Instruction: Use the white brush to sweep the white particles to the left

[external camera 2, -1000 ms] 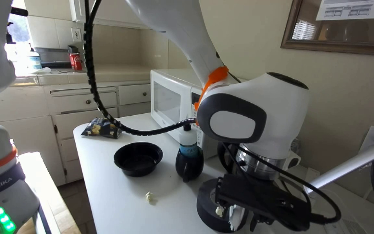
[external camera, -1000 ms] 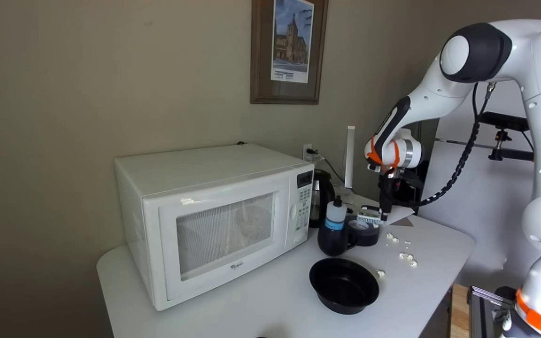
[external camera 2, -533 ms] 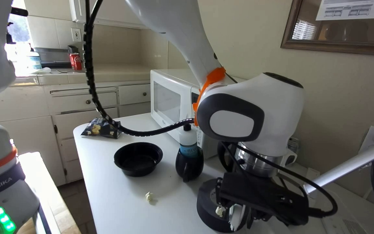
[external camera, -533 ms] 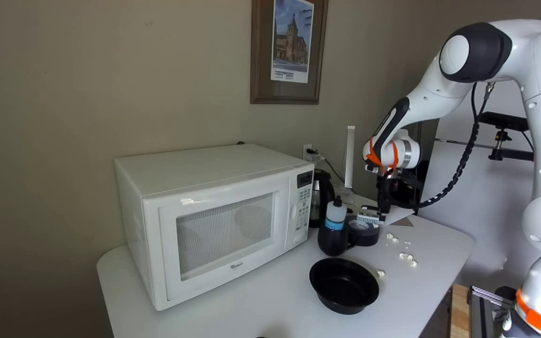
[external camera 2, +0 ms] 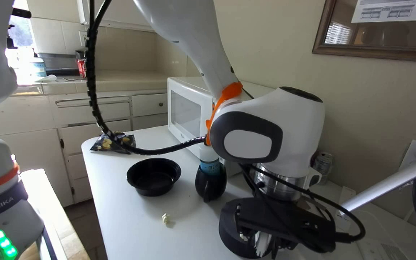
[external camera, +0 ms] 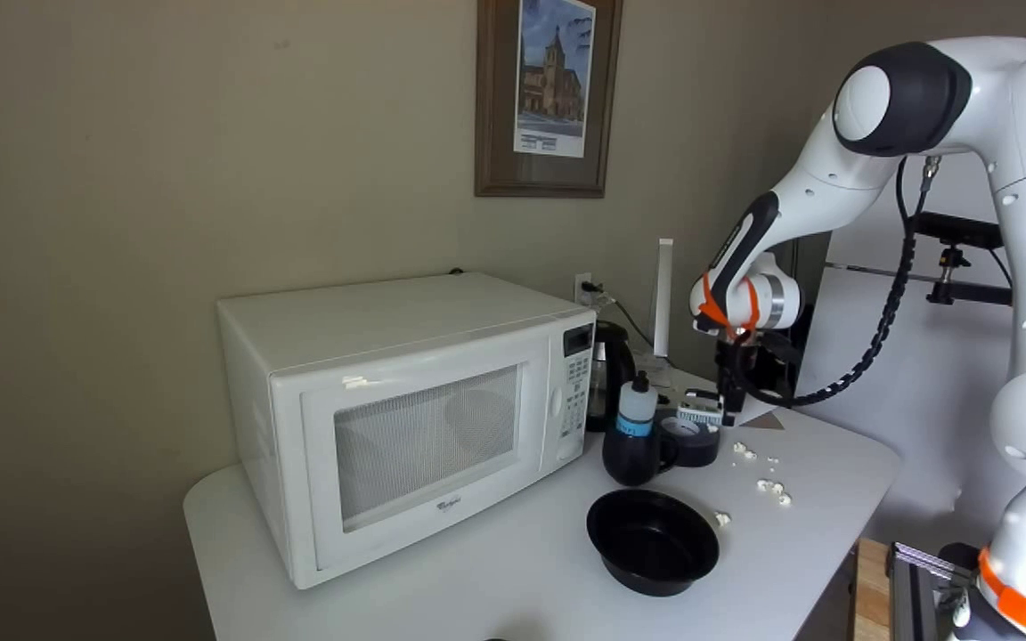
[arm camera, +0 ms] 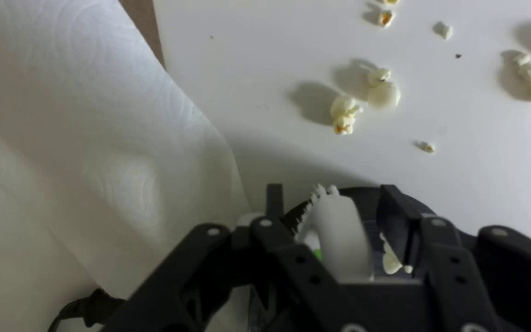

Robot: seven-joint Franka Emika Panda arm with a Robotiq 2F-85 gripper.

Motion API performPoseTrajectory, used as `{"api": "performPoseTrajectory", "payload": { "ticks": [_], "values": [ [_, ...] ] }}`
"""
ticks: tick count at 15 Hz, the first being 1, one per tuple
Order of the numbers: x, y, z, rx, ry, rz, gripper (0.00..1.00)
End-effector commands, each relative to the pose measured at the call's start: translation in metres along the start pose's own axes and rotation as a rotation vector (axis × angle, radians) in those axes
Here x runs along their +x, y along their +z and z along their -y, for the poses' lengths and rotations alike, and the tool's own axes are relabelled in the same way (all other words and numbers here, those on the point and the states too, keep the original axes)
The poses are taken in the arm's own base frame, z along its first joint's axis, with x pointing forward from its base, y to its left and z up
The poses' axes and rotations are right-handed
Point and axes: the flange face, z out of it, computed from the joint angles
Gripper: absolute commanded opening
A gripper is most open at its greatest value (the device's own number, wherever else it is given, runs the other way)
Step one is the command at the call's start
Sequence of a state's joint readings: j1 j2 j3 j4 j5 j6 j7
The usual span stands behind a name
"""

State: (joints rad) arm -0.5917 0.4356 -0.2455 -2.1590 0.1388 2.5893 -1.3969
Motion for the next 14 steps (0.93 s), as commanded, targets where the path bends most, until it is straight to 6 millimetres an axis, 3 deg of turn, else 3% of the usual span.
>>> {"api": "performPoseTrajectory", "payload": {
  "ticks": [1, 4, 8, 14],
  "values": [
    [0.001, -0.001, 0.011, -0.004, -0.017, 0.002, 0.55],
    [0.004, -0.008, 0.013, -0.014, -0.02, -0.009, 0.5],
    [0.007, -0.017, 0.013, -0.03, -0.022, -0.018, 0.52],
    [0.007, -0.019, 0.012, -0.042, -0.012, -0.016, 0.47]
  ]
}}
